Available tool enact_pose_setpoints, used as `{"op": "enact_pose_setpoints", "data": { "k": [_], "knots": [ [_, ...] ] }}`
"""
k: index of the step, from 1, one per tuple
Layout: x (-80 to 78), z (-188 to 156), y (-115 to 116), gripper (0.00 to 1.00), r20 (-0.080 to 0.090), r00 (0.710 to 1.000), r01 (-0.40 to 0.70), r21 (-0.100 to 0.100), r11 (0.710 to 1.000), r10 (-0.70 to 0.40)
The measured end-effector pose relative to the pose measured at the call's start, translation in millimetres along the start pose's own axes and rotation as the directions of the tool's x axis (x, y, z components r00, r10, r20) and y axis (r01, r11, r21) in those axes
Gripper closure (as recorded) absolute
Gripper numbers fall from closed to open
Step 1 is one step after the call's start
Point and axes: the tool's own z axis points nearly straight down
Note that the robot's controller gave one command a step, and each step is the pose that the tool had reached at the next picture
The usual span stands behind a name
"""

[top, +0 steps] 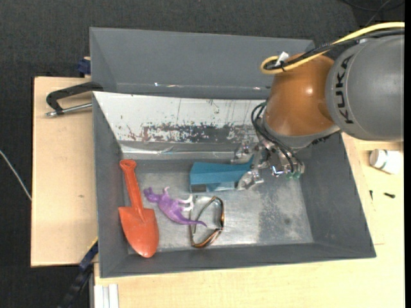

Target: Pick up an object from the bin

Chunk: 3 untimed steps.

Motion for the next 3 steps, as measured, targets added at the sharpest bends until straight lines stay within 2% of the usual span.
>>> {"op": "enact_pose_setpoints", "data": {
  "k": [1,2,3],
  "knots": [
    [41.9,-50.4,38.8,1.0,-0.008,1.0,-0.007,-0.001,1.0,0.007],
    [42.1,-50.3,38.7,1.0,-0.009,1.0,-0.007,-0.001,1.0,0.007],
    [41.3,-85.6,29.9,1.0,-0.012,1.0,0.004,-0.001,1.0,-0.004]
  ]
}}
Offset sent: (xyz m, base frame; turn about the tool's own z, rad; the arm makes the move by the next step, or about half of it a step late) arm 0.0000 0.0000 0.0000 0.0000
